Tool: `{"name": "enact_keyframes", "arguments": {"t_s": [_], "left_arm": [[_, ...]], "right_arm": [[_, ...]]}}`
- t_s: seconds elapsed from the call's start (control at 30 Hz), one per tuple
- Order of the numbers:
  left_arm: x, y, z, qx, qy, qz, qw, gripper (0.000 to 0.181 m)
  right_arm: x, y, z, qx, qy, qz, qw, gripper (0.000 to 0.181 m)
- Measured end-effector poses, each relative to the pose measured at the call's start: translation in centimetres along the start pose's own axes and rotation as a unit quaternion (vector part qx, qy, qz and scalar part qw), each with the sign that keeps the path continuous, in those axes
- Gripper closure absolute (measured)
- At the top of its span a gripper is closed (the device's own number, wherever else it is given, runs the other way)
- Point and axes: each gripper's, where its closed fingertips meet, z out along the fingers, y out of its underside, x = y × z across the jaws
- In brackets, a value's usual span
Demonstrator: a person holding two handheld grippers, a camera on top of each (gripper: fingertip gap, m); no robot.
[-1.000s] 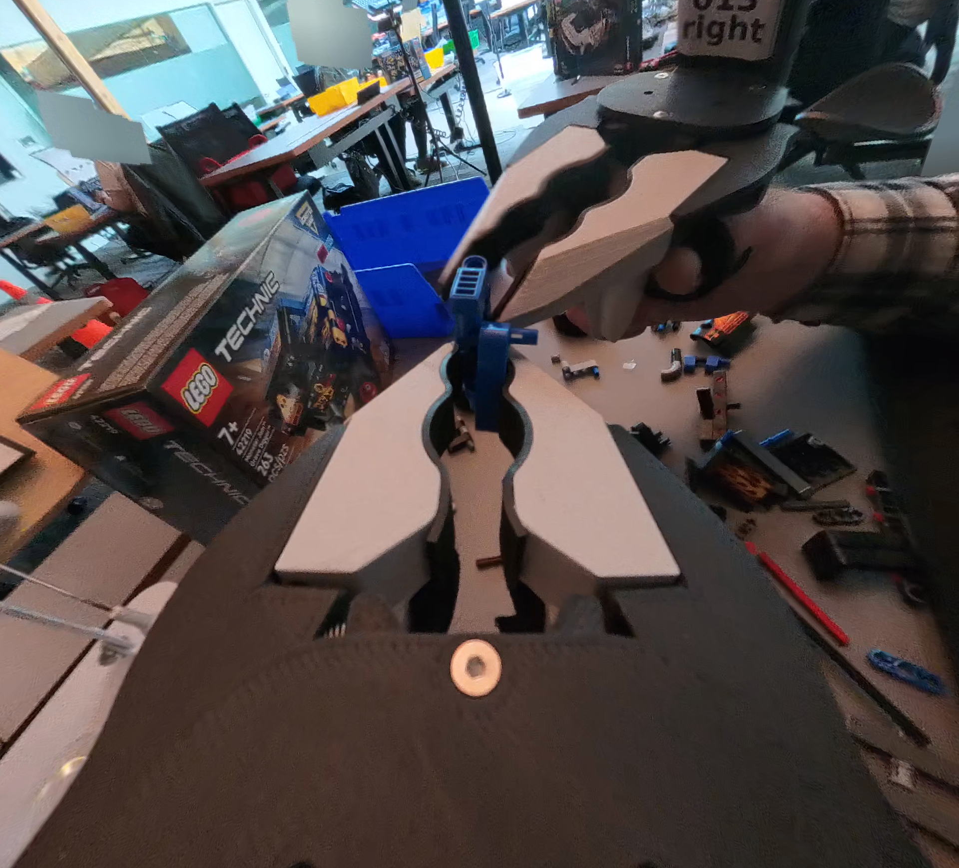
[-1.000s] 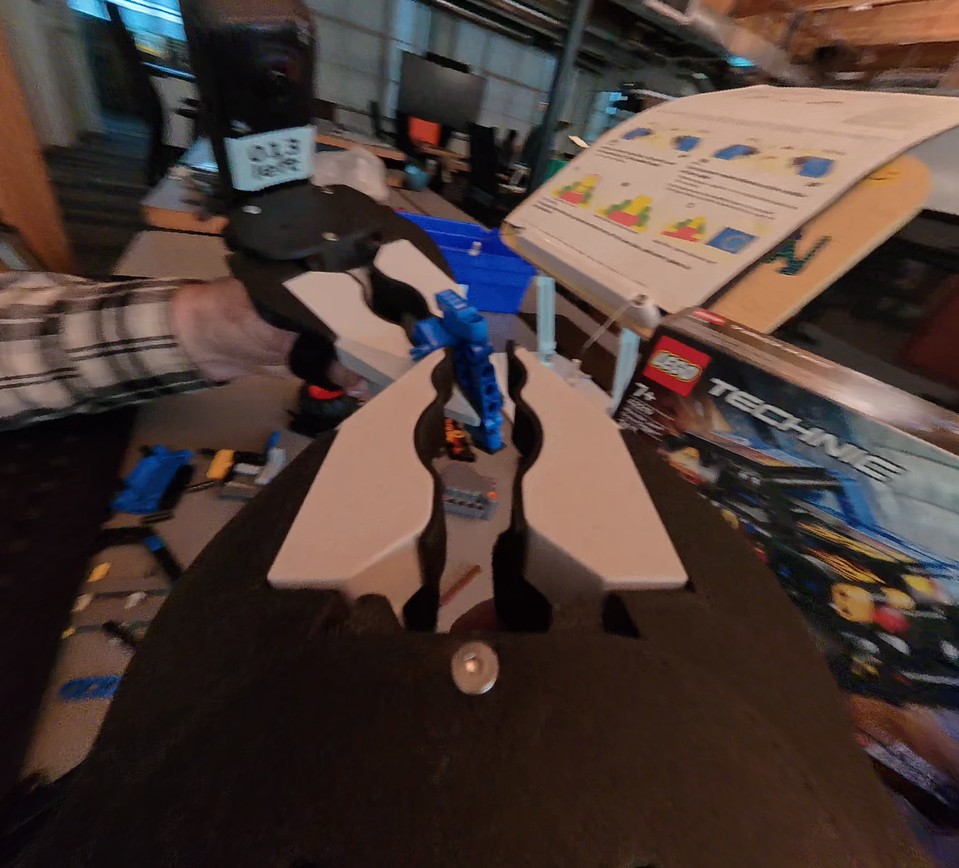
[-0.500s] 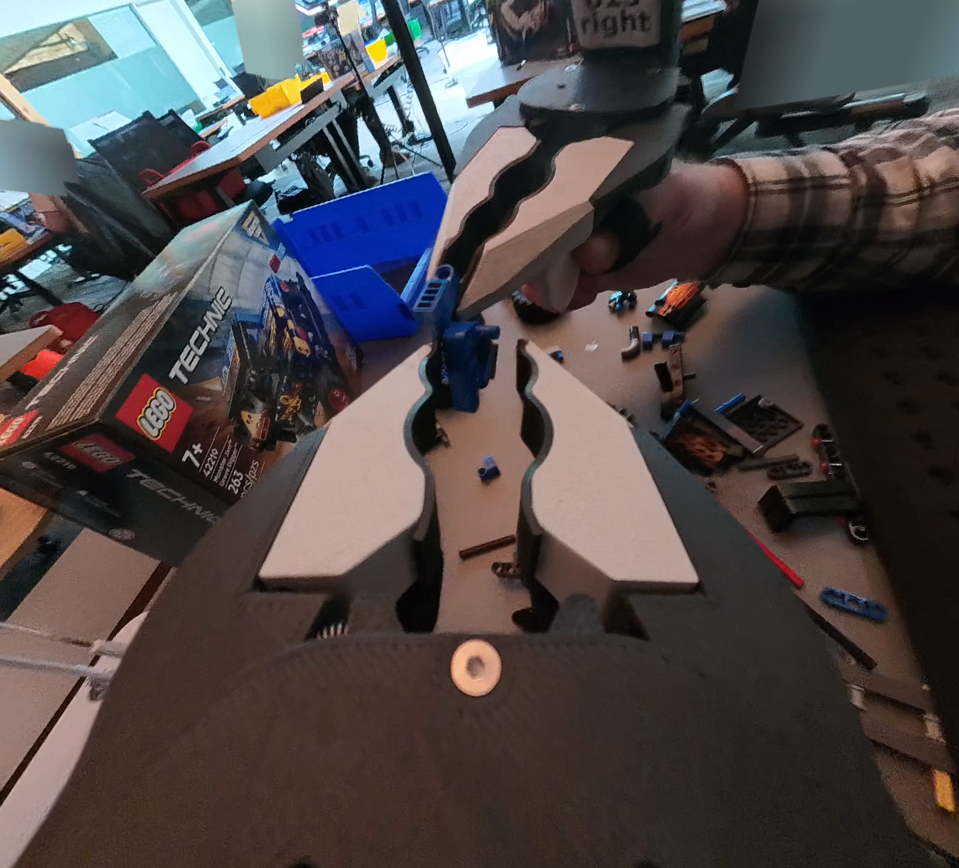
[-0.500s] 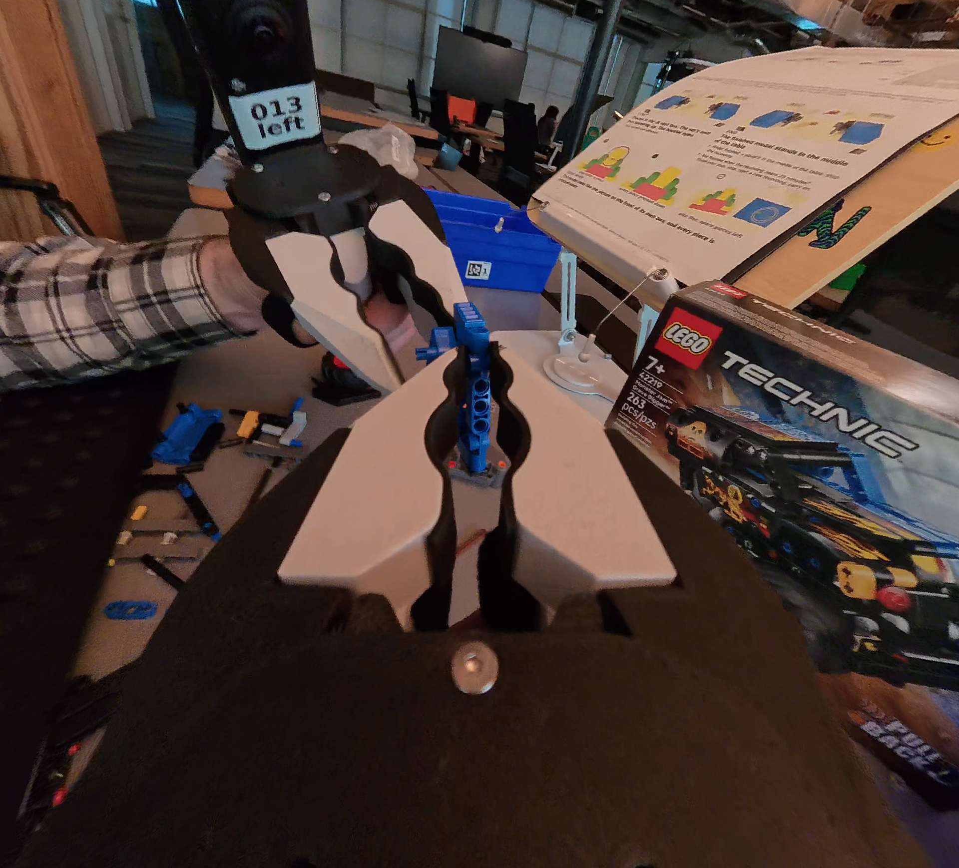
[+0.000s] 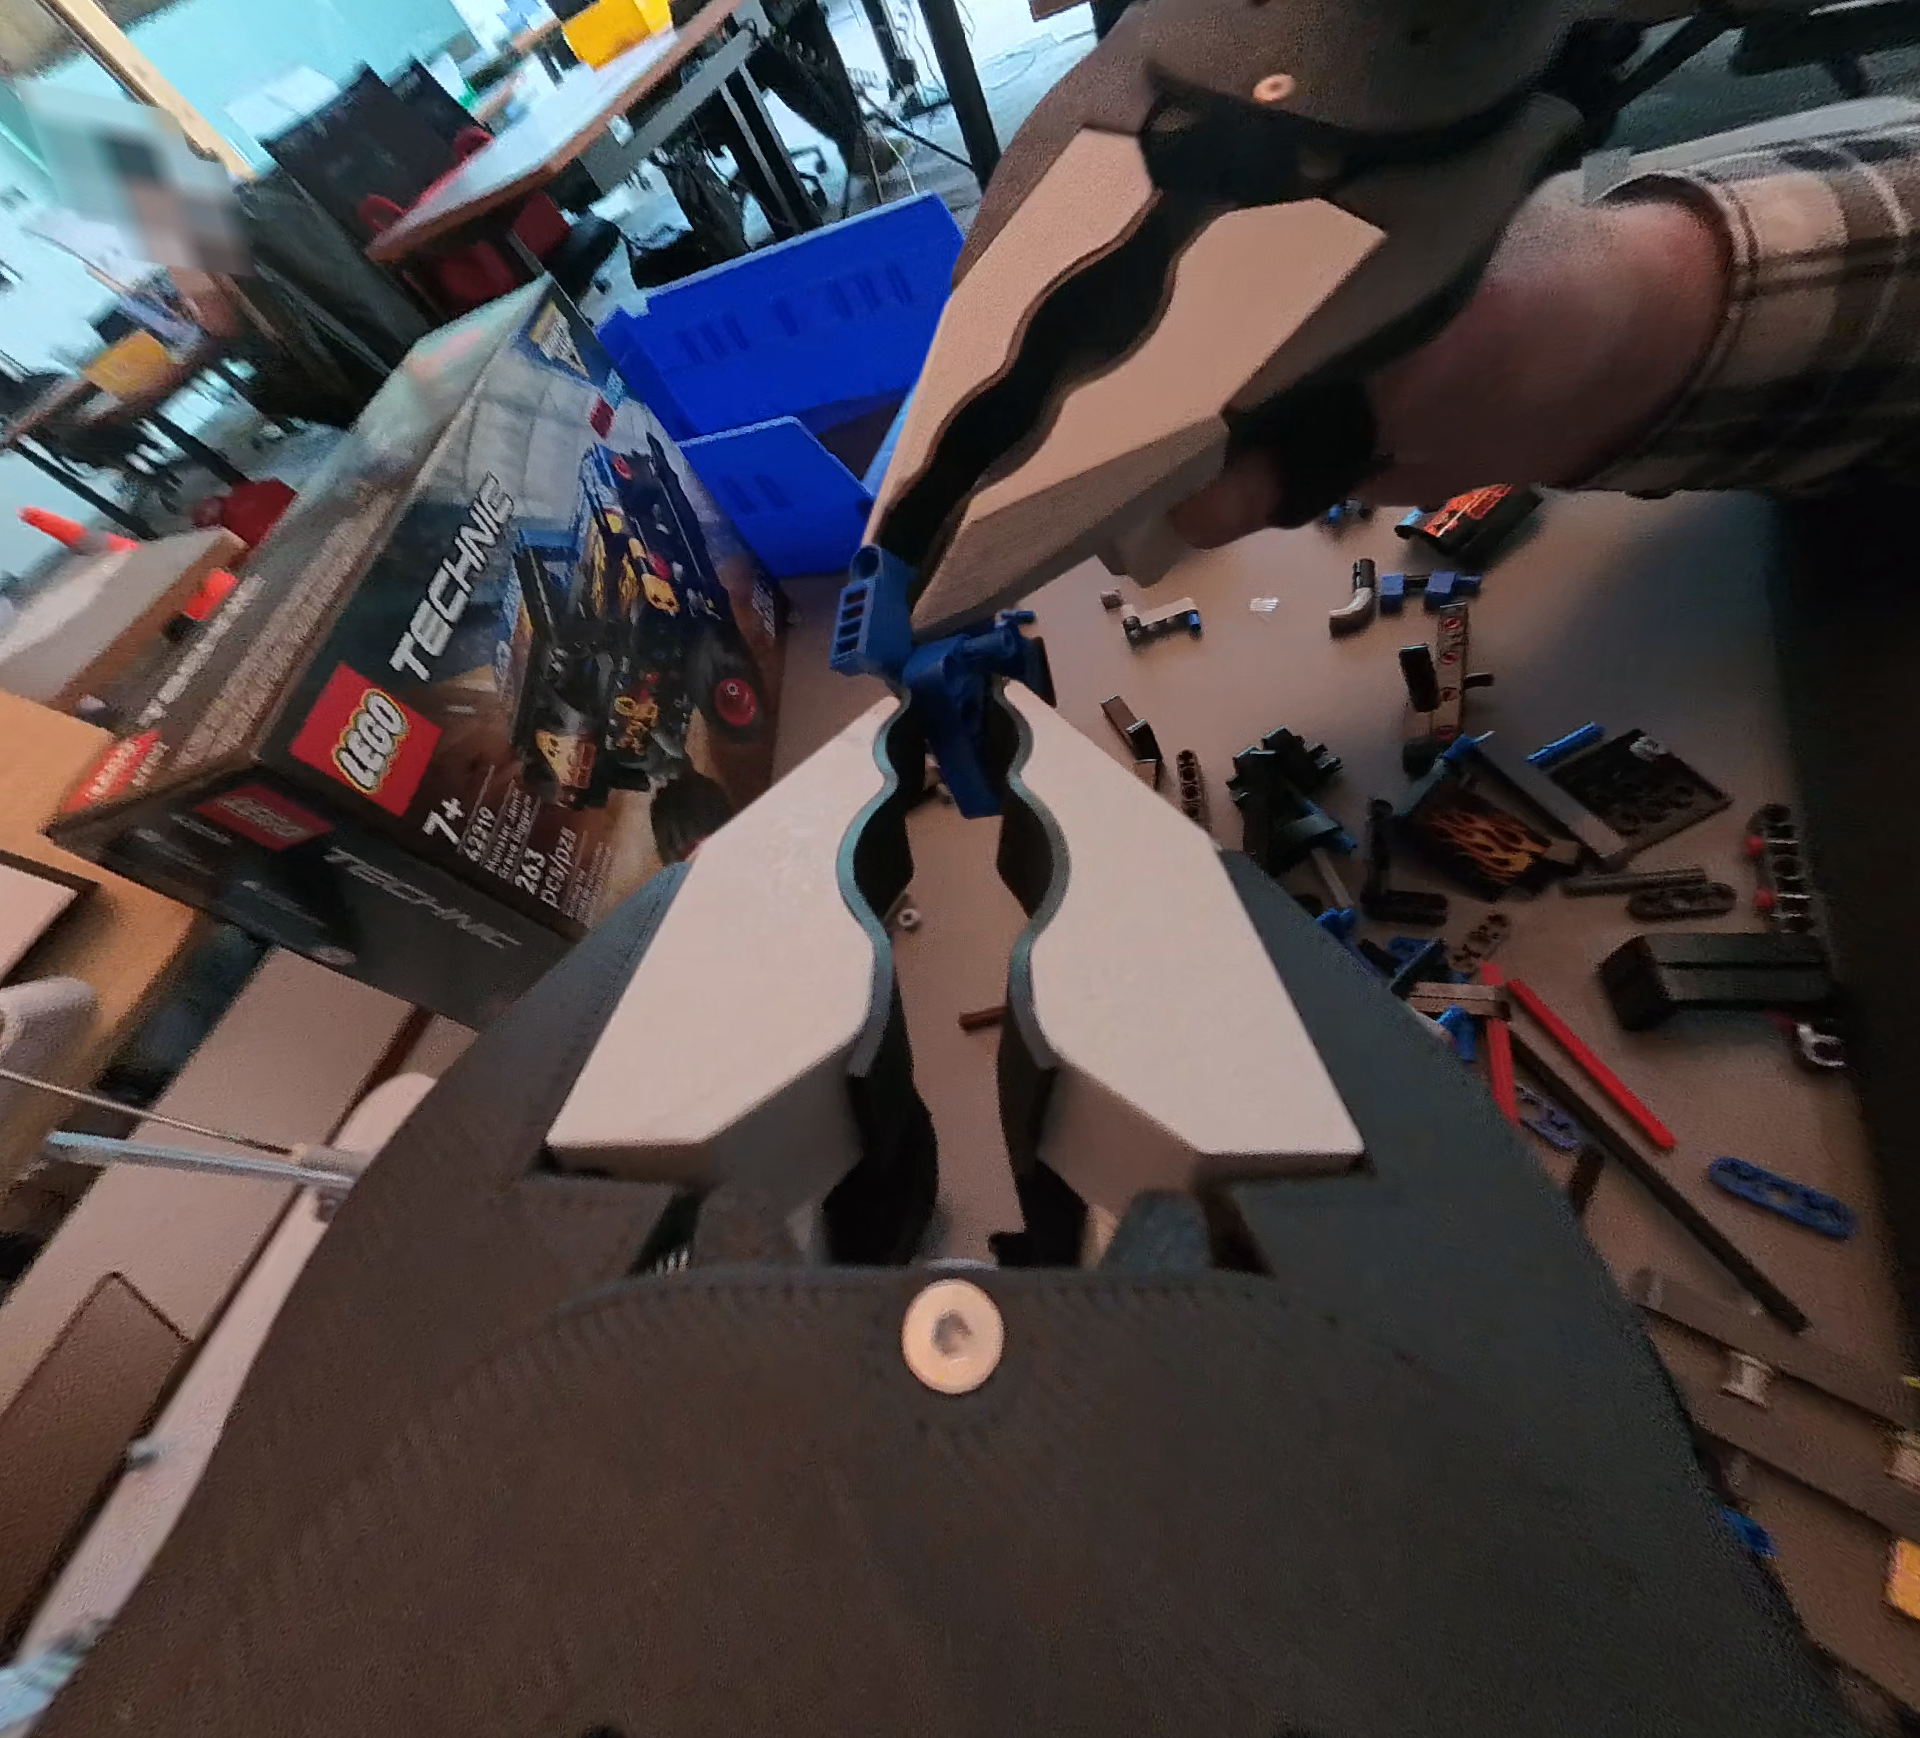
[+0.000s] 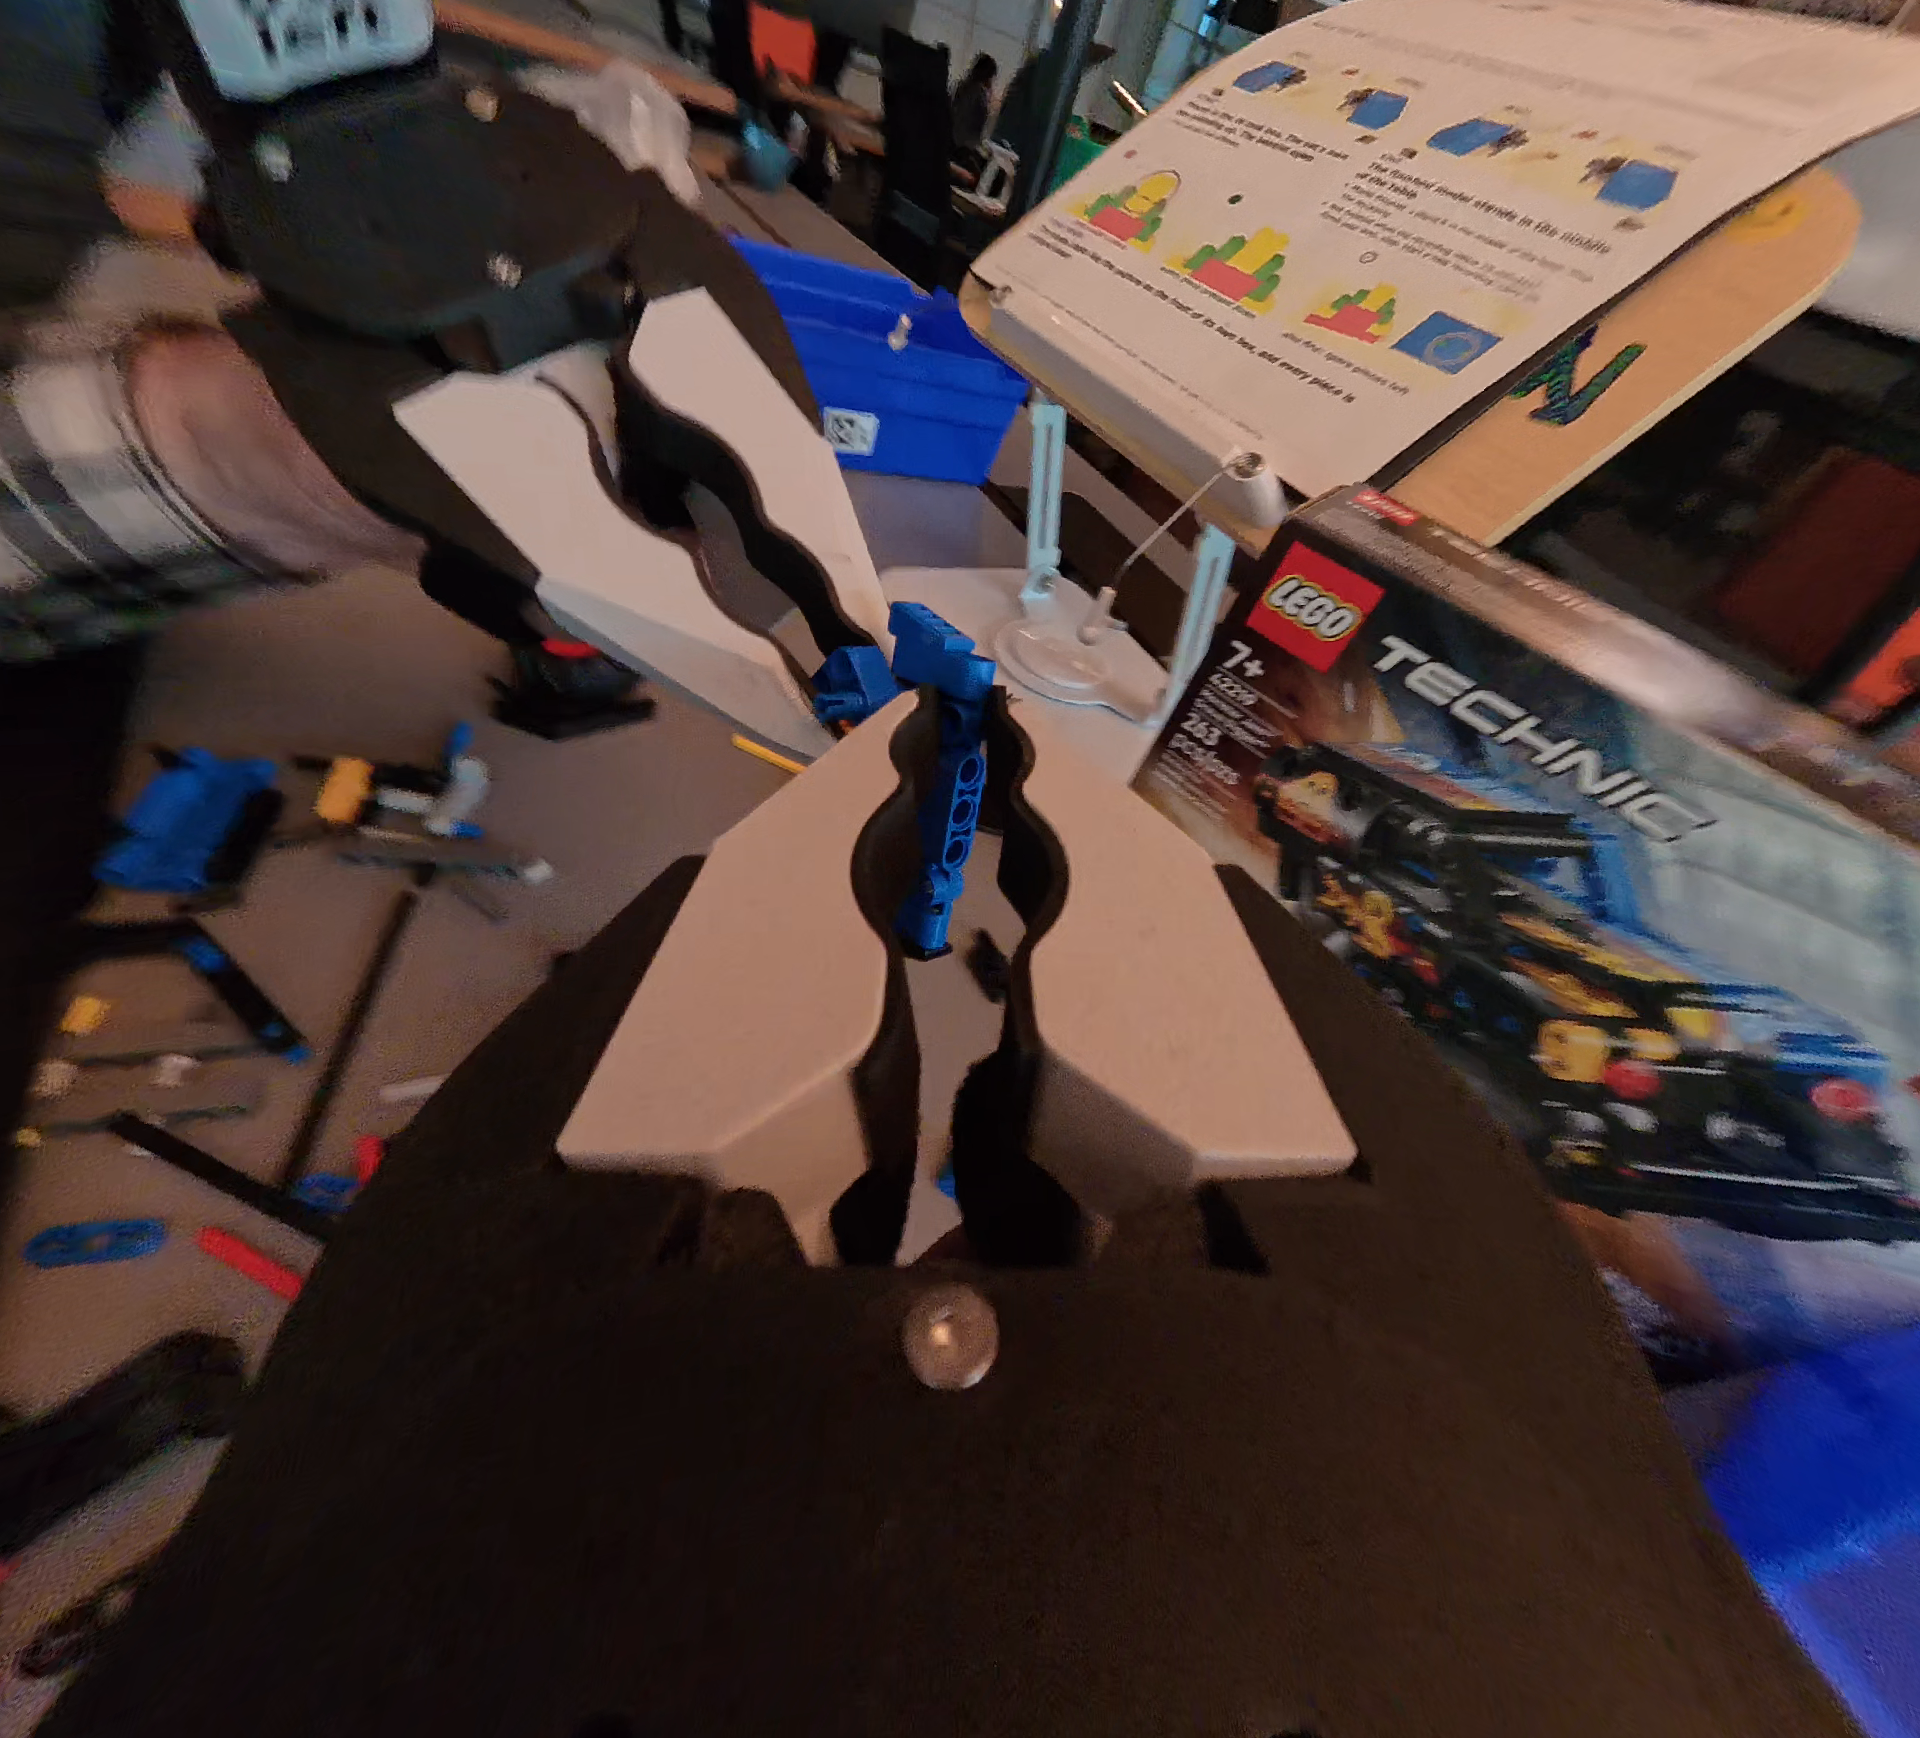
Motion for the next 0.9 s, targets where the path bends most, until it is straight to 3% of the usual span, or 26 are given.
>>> {"name": "enact_keyframes", "arguments": {"t_s": [0.03,0.1,0.23,0.37,0.5,0.77,0.9], "left_arm": [[-0.1,-0.1,0.0,0.004,0.003,-0.011,1.0,0.173],[-0.2,0.8,0.2,-0.026,-0.028,0.044,0.998,0.173],[-0.2,1.2,0.2,-0.038,-0.042,0.089,0.994,0.173],[0.9,0.6,-0.6,0.029,0.049,0.001,0.998,0.173],[1.5,-0.3,-1.2,0.088,0.119,-0.072,0.986,0.173],[1.7,-0.8,-1.6,0.13,0.159,-0.114,0.972,0.172],[1.1,1.0,-0.4,0.106,0.154,-0.14,0.972,0.174]], "right_arm": [[0.1,0.0,0.0,-0.007,0.014,-0.023,1.0,0.174],[0.1,0.5,0.2,-0.023,0.019,-0.027,0.999,0.174],[0.0,1.2,0.6,-0.013,-0.025,0.072,0.997,0.175],[-0.9,0.7,0.4,0.006,-0.058,0.066,0.996,0.176],[-1.4,0.0,0.1,0.028,-0.086,0.076,0.993,0.175],[-1.7,-0.5,-0.1,0.05,-0.097,0.08,0.991,0.175],[-1.7,0.7,0.2,0.025,-0.107,0.07,0.991,0.174]]}}
